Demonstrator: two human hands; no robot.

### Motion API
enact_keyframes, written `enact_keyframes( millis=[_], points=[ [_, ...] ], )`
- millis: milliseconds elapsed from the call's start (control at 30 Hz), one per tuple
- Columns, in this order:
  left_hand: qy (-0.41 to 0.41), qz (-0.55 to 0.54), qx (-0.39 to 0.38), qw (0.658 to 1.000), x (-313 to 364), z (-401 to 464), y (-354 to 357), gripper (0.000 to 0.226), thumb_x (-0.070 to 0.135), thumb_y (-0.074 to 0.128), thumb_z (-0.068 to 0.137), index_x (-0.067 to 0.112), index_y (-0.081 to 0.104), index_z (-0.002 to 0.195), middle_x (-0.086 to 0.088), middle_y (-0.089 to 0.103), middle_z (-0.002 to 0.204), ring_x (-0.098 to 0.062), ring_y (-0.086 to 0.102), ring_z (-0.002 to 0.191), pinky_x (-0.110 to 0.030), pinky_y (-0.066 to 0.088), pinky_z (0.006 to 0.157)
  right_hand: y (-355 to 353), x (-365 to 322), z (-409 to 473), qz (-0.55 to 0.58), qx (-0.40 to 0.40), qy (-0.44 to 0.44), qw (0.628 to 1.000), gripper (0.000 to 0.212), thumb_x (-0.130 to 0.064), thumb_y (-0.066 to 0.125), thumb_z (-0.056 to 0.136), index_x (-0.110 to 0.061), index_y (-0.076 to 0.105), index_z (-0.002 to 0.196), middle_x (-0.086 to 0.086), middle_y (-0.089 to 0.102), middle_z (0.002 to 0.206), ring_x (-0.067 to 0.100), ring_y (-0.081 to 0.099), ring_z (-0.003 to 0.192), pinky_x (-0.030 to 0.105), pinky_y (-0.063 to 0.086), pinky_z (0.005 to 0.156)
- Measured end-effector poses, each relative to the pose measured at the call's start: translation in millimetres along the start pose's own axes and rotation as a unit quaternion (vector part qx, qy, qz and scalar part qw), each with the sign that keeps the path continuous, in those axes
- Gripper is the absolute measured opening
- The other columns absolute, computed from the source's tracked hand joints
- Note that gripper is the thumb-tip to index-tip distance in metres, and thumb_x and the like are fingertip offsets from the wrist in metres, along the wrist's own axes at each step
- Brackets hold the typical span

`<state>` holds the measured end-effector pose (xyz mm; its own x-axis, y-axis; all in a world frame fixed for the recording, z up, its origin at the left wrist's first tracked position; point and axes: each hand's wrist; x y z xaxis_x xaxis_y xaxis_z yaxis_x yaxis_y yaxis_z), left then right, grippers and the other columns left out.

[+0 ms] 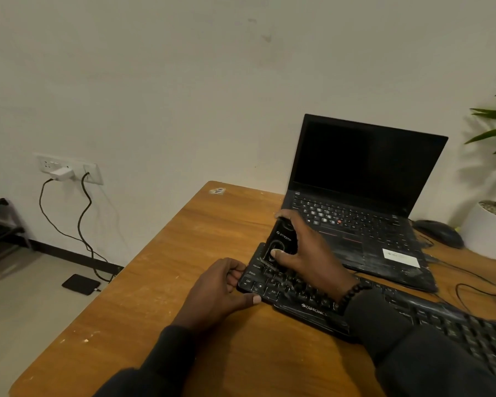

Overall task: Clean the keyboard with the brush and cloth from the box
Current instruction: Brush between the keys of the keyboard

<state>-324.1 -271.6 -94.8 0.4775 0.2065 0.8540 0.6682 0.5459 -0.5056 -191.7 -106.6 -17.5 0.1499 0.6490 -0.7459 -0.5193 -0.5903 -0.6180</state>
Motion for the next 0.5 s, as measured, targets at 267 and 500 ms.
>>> enact_keyframes(
  millis=[267, 500],
  points=[
    [0.01, -0.023, -0.004, 1.0, -2, -2, 1, 0.062, 0.052, 0.085, 0.067, 0.032, 0.057, 0.118, 0.013, 0.066, 0.108, -0.001, 0.063, 0.094, -0.027, 0.055, 0.08, 24, -31, -14, -0.05, -0.106, -0.091, 0.989, 0.061, -0.02, 0.069, 0.087, -0.044, 0.034, 0.13, -0.01, 0.047, 0.122, 0.009, 0.057, 0.1, 0.026, 0.06, 0.065],
    [0.008, -0.017, -0.004, 1.0, -4, -1, 2, 0.06, 0.053, 0.085, 0.066, 0.033, 0.058, 0.116, 0.013, 0.066, 0.105, 0.001, 0.062, 0.092, -0.026, 0.054, 0.078, 30, -30, -16, -0.043, -0.101, -0.089, 0.99, 0.06, -0.017, 0.068, 0.087, -0.042, 0.035, 0.131, -0.009, 0.049, 0.116, 0.012, 0.061, 0.092, 0.026, 0.059, 0.061]
  ],
)
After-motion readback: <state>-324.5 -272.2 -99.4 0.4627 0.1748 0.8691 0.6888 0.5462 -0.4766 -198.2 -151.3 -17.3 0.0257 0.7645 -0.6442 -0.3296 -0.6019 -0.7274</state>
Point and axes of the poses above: each hand's wrist, its own z-axis towards the middle knuckle, its own y-axis out of the palm, x = y × z
